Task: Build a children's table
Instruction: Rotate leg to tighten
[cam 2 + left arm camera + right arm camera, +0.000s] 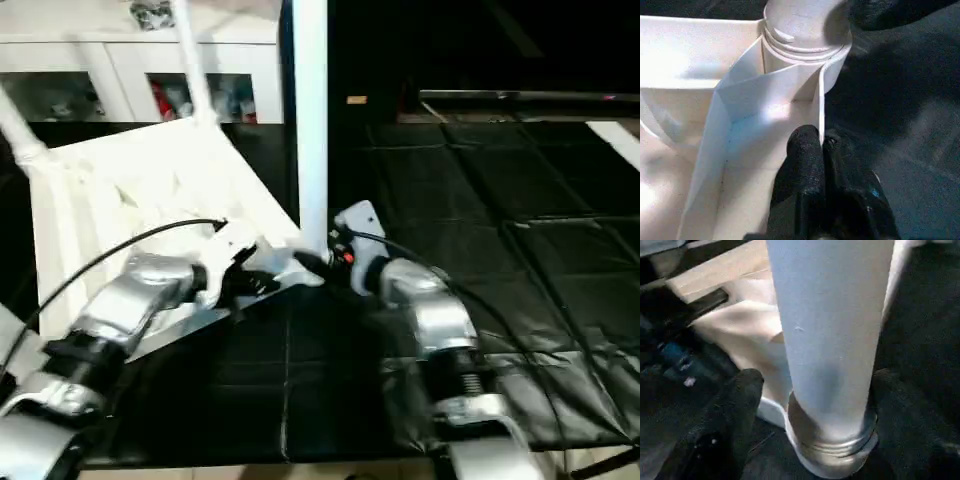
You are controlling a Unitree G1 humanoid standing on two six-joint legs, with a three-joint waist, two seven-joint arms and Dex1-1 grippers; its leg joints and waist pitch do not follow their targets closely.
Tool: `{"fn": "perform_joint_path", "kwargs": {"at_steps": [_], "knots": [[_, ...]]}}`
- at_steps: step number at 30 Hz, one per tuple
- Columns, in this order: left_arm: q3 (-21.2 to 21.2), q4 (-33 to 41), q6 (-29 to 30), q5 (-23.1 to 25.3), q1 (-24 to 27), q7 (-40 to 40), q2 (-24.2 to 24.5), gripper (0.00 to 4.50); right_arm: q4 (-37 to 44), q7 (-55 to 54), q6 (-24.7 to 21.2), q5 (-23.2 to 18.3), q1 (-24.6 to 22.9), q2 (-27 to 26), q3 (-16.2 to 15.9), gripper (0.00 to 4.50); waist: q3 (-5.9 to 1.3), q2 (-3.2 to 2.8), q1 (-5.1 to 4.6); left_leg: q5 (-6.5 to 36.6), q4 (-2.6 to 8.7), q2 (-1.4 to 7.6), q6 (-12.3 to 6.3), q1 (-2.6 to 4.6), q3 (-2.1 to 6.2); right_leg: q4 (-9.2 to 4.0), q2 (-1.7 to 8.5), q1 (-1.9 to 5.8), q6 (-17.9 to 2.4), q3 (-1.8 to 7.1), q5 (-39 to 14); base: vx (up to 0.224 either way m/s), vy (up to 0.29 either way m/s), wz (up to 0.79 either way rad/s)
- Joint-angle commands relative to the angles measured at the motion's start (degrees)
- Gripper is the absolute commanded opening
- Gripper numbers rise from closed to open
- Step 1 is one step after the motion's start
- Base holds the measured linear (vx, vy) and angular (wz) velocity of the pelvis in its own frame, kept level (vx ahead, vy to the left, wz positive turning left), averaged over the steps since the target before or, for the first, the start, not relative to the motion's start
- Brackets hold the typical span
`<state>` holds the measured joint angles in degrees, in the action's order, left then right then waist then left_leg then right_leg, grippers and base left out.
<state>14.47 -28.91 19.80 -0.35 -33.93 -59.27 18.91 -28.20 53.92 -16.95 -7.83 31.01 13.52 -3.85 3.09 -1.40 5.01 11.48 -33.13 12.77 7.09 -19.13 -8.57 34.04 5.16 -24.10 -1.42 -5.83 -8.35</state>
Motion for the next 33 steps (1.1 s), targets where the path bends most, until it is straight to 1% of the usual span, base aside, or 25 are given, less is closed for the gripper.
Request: {"fn": "perform_joint_path", "kwargs": {"at_steps": [1, 2, 3, 4, 5, 6, 7, 9, 10, 11, 12, 13, 14, 15, 17, 18, 20, 22, 23, 24, 25, 28, 29, 30, 33], "knots": [[1.6, 2.9, -3.0, -1.8, -0.1, -5.9, 1.2, 0.00, -0.4, 6.0, 1.9, -1.0, 0.0, 1.4, -1.6, 3.93, -4.18, -0.58, 0.21, 10.3, 3.39, -0.39, -3.72, -0.82, -1.15, -3.76, 2.28, 4.38, -12.4, 2.39, -13.1, 0.000, 0.000, 0.00], [2.1, 3.0, -3.6, -1.7, 0.1, -7.6, 2.2, 0.00, -0.9, 8.5, 2.6, -1.1, 0.3, 2.6, -1.7, 4.02, -4.24, -0.75, 0.57, 10.9, 3.39, -0.27, -3.73, -0.70, -1.12, -3.76, 2.32, 4.34, -12.5, 2.30, -13.6, 0.000, 0.000, 0.00], [2.2, 3.0, -3.9, -1.6, 0.1, -8.1, 2.4, 0.00, -1.1, 9.2, 2.8, -1.2, 0.3, 2.9, -1.7, 4.02, -4.19, -0.77, 0.65, 10.9, 3.36, -0.19, -3.66, -0.64, -1.17, -3.66, 2.26, 4.22, -12.7, 2.37, -13.4, 0.000, 0.000, 0.00], [2.6, 3.0, -4.7, -1.7, 0.2, -9.7, 3.3, 0.00, -1.5, 12.4, 3.7, -1.3, 0.6, 4.3, -2.1, 4.02, -4.12, -0.70, 0.88, 11.3, 3.34, -0.12, -3.59, -0.42, -1.28, -3.72, 2.24, 3.98, -13.2, 2.42, -13.4, 0.000, 0.000, 0.00], [2.7, 2.9, -5.2, -1.8, 0.2, -10.5, 3.6, 0.00, -1.7, 13.9, 4.2, -1.3, 0.8, 5.0, -2.4, 4.02, -4.12, -0.80, 1.19, 11.5, 3.34, -0.08, -3.56, -0.55, -1.22, -3.61, 2.26, 4.11, -13.3, 2.41, -13.6, 0.000, 0.000, 0.00], [3.0, 3.0, -5.8, -1.9, 0.2, -11.6, 4.1, 0.00, -2.0, 16.0, 4.7, -1.4, 1.0, 5.8, -2.8, 4.02, -4.13, -0.40, 1.30, 11.2, 3.36, -0.07, -3.59, -0.64, -1.24, -3.56, 2.24, 4.21, -13.2, 2.42, -13.5, 0.000, 0.000, 0.00], [3.6, 2.8, -7.0, -2.0, 0.2, -13.4, 4.8, 0.00, -2.5, 19.3, 5.3, -2.2, 1.4, 7.0, -3.4, 4.02, -4.17, -0.35, 1.64, 10.9, 3.31, 0.00, -3.68, -0.54, -1.26, -3.48, 2.28, 4.08, -13.3, 2.47, -13.4, 0.000, 0.000, 0.00], [4.2, 3.0, -8.0, -2.1, 0.2, -15.3, 5.4, 0.00, -3.4, 21.8, 5.5, -3.1, 2.2, 7.4, -3.5, 4.02, -4.28, -0.51, 1.88, 10.2, 3.19, 0.10, -4.07, -0.70, -1.19, -3.16, 2.37, 4.06, -13.8, 2.50, -12.2, 0.000, 0.000, 0.00], [4.3, 3.2, -8.3, -2.1, 0.3, -16.0, 5.5, 0.00, -3.8, 22.3, 5.6, -3.3, 2.5, 7.5, -3.4, 4.02, -4.28, -0.47, 1.85, 10.1, 3.18, 0.12, -4.09, -0.74, -1.20, -3.13, 2.39, 4.06, -13.9, 2.50, -12.0, 0.000, 0.000, 0.00], [4.6, 3.5, -8.5, -2.3, 0.4, -17.0, 5.7, 0.00, -4.3, 23.3, 5.6, -3.7, 2.9, 7.3, -3.3, 4.02, -4.26, -0.20, 1.93, 9.7, 3.16, 0.08, -4.14, -0.76, -1.26, -3.16, 2.38, 4.08, -14.0, 2.49, -12.1, 0.000, 0.000, 0.00], [5.4, 4.2, -9.1, -2.4, 0.7, -18.6, 6.1, 0.00, -5.0, 25.2, 6.4, -4.1, 3.3, 7.4, -3.8, 4.02, -4.32, -0.16, 2.04, 9.8, 3.11, 0.10, -4.20, -0.73, -1.25, -3.06, 2.47, 4.03, -14.1, 2.48, -12.3, 0.000, 0.000, 0.00], [5.8, 4.6, -9.4, -2.5, 0.8, -19.5, 6.3, 0.00, -5.4, 26.4, 7.1, -4.1, 3.5, 7.5, -4.2, 4.02, -4.31, -0.15, 2.17, 9.6, 3.15, 0.18, -4.26, -0.85, -1.21, -3.01, 2.55, 4.10, -13.9, 2.48, -12.9, 0.000, 0.000, 0.00], [6.0, 4.7, -9.6, -2.5, 0.9, -19.8, 6.4, 0.00, -5.6, 27.0, 7.4, -4.1, 3.5, 7.6, -4.3, 4.02, -4.26, 0.15, 2.29, 9.0, 3.10, 0.17, -4.34, -0.91, -1.30, -3.08, 2.54, 4.05, -13.7, 2.54, -13.1, 0.000, 0.000, 0.00], [6.1, 4.8, -9.7, -2.5, 0.9, -20.0, 6.4, 0.00, -5.7, 27.4, 7.6, -4.1, 3.6, 7.6, -4.4, 4.02, -4.31, -0.10, 2.67, 8.6, 3.08, 0.24, -4.33, -0.80, -1.29, -3.05, 2.59, 3.94, -13.7, 2.58, -13.2, 0.000, 0.000, 0.00], [7.0, 5.8, -10.1, -2.2, 1.3, -21.2, 6.9, 0.00, -6.7, 30.1, 8.9, -3.9, 4.1, 7.8, -5.2, 4.02, -4.33, 0.11, 3.03, 8.8, 3.08, 0.33, -4.24, -0.60, -1.40, -3.08, 2.56, 3.72, -13.6, 2.62, -13.4, 0.000, 0.000, 0.00], [7.3, 6.0, -10.2, -2.2, 1.4, -21.5, 7.1, 0.00, -7.1, 30.9, 9.3, -3.8, 4.2, 7.8, -5.6, 4.02, -4.41, -0.01, 3.14, 9.0, 3.05, 0.36, -4.17, -0.53, -1.35, -2.93, 2.61, 3.69, -13.8, 2.59, -13.3, 0.000, 0.000, 0.00], [7.8, 6.5, -10.5, -2.0, 1.6, -22.2, 7.4, 0.00, -7.9, 32.4, 9.8, -3.6, 4.7, 7.9, -6.2, 4.02, -4.33, 0.09, 3.09, 9.0, 3.09, 0.33, -4.18, -0.81, -1.31, -2.83, 2.55, 3.83, -13.8, 2.60, -13.0, 0.000, 0.000, 0.00], [8.1, 6.8, -10.9, -1.9, 1.9, -22.9, 7.8, 0.00, -9.0, 34.9, 9.9, -3.5, 5.6, 8.1, -7.1, 4.02, -4.37, 0.18, 3.10, 8.9, 3.03, 0.34, -4.26, -0.90, -1.31, -2.86, 2.58, 3.80, -13.7, 2.57, -13.4, 0.000, 0.000, 0.00], [8.2, 6.9, -11.0, -1.9, 1.9, -23.0, 7.9, 0.00, -9.2, 35.4, 9.8, -3.5, 5.7, 8.2, -7.4, 3.85, -4.33, 0.29, 3.02, 8.5, 3.00, 0.29, -4.39, -1.05, -1.33, -2.86, 2.52, 3.87, -13.4, 2.58, -13.4, 0.000, 0.000, 0.00], [8.2, 6.9, -11.0, -1.9, 1.9, -23.1, 7.9, 0.00, -9.5, 36.2, 9.7, -3.3, 6.0, 8.3, -7.7, 3.75, -4.32, 0.30, 3.04, 8.5, 2.97, 0.28, -4.41, -1.03, -1.33, -2.88, 2.56, 3.84, -13.3, 2.59, -13.6, 0.000, 0.000, 0.00], [8.1, 7.0, -11.1, -1.9, 1.9, -23.2, 8.0, 0.00, -9.7, 36.9, 9.7, -3.1, 6.1, 8.5, -8.0, 3.75, -4.33, 0.25, 3.02, 8.5, 2.98, 0.28, -4.42, -1.07, -1.30, -2.91, 2.59, 3.86, -13.1, 2.57, -14.2, 0.000, 0.000, 0.00], [8.0, 7.1, -11.2, -1.9, 2.1, -23.3, 8.1, 0.00, -10.0, 38.0, 9.6, -2.9, 6.3, 8.6, -8.5, 3.54, -4.37, 0.35, 3.04, 7.9, 2.93, 0.24, -4.32, -1.18, -1.29, -2.91, 2.63, 3.93, -12.6, 2.59, -14.4, 0.000, 0.000, 0.00], [8.0, 7.1, -11.2, -1.9, 2.1, -23.4, 8.2, 0.00, -10.0, 38.2, 9.2, -3.0, 6.3, 8.5, -8.5, 3.54, -4.41, 0.52, 2.97, 7.6, 2.90, 0.20, -4.35, -1.25, -1.30, -2.89, 2.59, 3.98, -12.6, 2.57, -14.3, 0.000, 0.000, 0.00], [8.1, 7.2, -11.3, -1.9, 2.2, -23.4, 8.3, 0.00, -10.0, 38.4, 9.1, -3.2, 6.3, 8.4, -8.6, 3.34, -4.41, 0.46, 3.01, 7.5, 2.90, 0.21, -4.36, -1.24, -1.27, -2.85, 2.59, 3.98, -12.6, 2.55, -14.3, 0.000, 0.000, 0.00], [8.3, 7.1, -11.4, -1.9, 2.2, -23.5, 8.4, 0.00, -10.1, 38.6, 8.3, -4.3, 6.5, 8.5, -9.1, 3.06, -4.42, 0.51, 2.93, 7.1, 2.87, 0.21, -4.47, -1.23, -1.28, -2.82, 2.56, 3.93, -12.5, 2.56, -14.0, 0.000, 0.000, 0.00]]}}
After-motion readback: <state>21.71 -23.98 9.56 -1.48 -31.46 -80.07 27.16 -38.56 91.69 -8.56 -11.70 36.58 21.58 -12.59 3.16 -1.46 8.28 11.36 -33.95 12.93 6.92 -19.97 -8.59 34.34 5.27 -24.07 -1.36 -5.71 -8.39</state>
